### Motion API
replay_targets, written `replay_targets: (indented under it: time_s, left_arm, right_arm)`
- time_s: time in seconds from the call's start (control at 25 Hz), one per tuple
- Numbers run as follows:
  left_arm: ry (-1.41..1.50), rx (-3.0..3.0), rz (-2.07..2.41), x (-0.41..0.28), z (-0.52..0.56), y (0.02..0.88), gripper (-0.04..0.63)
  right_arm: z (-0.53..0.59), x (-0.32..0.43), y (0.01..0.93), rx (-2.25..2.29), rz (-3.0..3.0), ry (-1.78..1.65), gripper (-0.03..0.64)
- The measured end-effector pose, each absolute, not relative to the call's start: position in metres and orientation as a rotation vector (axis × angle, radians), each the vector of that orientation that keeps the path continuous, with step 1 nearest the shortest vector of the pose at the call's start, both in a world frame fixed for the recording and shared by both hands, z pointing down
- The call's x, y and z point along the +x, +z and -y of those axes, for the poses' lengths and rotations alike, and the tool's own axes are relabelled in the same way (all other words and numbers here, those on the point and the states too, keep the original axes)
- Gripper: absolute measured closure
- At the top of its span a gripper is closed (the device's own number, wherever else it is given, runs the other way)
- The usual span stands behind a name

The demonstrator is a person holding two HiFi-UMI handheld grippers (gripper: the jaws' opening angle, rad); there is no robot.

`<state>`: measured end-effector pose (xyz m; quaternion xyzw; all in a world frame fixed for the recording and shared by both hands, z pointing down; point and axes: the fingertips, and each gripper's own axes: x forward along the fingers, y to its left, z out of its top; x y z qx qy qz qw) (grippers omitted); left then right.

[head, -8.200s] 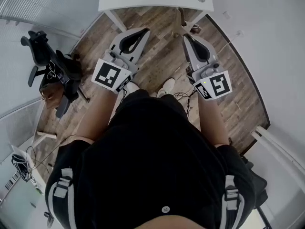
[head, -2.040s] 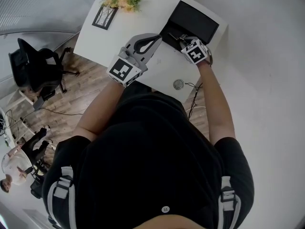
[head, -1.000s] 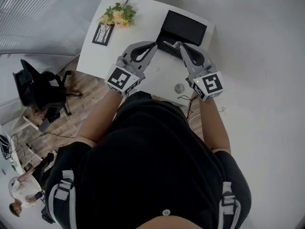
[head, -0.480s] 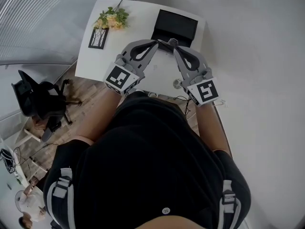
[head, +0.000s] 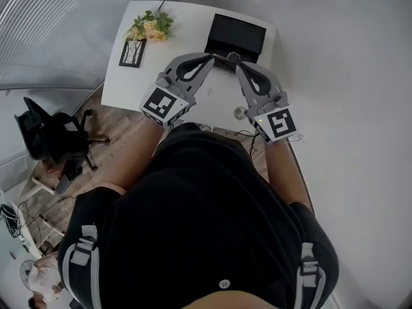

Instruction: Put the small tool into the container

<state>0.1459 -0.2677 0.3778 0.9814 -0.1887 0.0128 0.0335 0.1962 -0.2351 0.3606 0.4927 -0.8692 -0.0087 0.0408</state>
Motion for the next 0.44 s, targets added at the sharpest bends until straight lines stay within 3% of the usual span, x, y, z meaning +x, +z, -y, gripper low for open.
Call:
replay_targets:
  time_s: [0.44]
  left_arm:
    - [0.04,3.02,0.577,0.1454,0.274,0.3787,0.588]
  right_arm:
    - [0.2405,0.1957,0.3617,1.514,2.654,-0.029,0.606]
